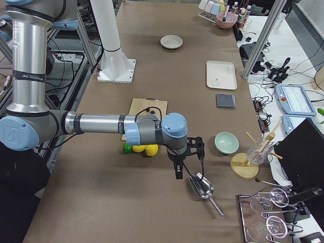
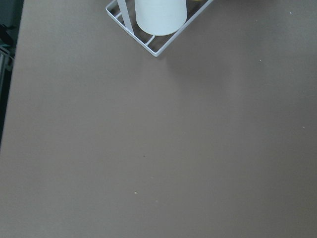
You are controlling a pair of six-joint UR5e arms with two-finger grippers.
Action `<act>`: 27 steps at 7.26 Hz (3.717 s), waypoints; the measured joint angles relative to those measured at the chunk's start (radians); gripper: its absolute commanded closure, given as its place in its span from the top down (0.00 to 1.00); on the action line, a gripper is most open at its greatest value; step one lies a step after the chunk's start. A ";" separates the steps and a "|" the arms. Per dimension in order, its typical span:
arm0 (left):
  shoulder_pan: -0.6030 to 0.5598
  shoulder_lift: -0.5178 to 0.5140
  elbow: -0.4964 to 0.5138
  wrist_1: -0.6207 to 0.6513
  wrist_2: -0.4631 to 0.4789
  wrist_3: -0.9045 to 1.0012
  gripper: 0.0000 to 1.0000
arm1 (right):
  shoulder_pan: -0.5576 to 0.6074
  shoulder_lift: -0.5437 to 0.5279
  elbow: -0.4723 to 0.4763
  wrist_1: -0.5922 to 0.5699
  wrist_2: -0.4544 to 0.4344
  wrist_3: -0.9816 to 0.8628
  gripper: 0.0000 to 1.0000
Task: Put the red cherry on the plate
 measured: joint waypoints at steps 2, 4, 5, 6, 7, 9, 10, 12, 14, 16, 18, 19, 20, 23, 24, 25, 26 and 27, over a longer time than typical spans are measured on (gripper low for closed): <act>-0.013 0.023 -0.013 0.000 -0.022 -0.009 0.98 | 0.000 -0.027 0.024 -0.001 0.000 0.000 1.00; -0.016 0.015 -0.055 0.010 -0.091 -0.056 0.98 | 0.001 -0.045 0.046 -0.005 0.001 0.000 1.00; -0.016 0.006 -0.105 0.014 -0.121 -0.121 0.98 | 0.000 -0.050 0.051 -0.005 0.002 0.000 1.00; -0.013 -0.010 -0.147 0.015 -0.152 -0.200 0.98 | 0.000 -0.051 0.053 -0.006 0.003 0.000 1.00; -0.005 -0.026 -0.168 0.012 -0.199 -0.261 0.98 | 0.000 -0.050 0.054 -0.006 0.003 0.000 1.00; 0.058 -0.018 -0.203 -0.087 -0.288 -0.365 0.98 | -0.001 -0.045 0.055 -0.006 0.006 0.001 1.00; 0.087 0.030 -0.202 -0.225 -0.302 -0.415 0.98 | -0.001 -0.043 0.055 -0.006 0.007 0.001 1.00; 0.142 0.064 -0.157 -0.417 -0.318 -0.593 0.98 | -0.005 -0.037 0.055 -0.007 0.007 0.001 1.00; 0.270 0.018 -0.131 -0.452 -0.274 -0.690 0.98 | -0.008 -0.032 0.055 -0.007 0.008 0.001 1.00; 0.520 -0.028 -0.117 -0.518 -0.090 -0.841 0.98 | -0.012 -0.032 0.053 -0.007 0.007 0.002 1.00; 0.749 -0.130 -0.083 -0.553 0.035 -1.013 0.98 | -0.017 -0.029 0.050 -0.007 0.006 0.003 1.00; 0.825 -0.173 -0.068 -0.557 0.086 -1.073 0.98 | -0.018 -0.027 0.050 -0.007 0.006 0.003 1.00; 0.873 -0.221 -0.034 -0.560 0.117 -1.116 0.97 | -0.018 -0.027 0.049 -0.007 0.006 0.003 1.00; 0.902 -0.257 0.051 -0.580 0.143 -1.068 0.97 | -0.019 -0.025 0.050 -0.007 0.006 0.003 1.00; 0.901 -0.255 0.057 -0.582 0.141 -1.055 0.97 | -0.020 -0.023 0.049 -0.007 0.006 0.004 1.00; 0.899 -0.248 0.059 -0.582 0.139 -1.039 0.97 | -0.021 -0.020 0.048 -0.007 0.006 0.003 1.00; 0.898 -0.233 0.060 -0.583 0.139 -1.011 0.96 | -0.021 -0.018 0.047 -0.007 0.006 0.003 1.00; 0.898 -0.219 0.059 -0.585 0.142 -0.986 0.81 | -0.022 -0.018 0.046 -0.007 0.006 0.004 1.00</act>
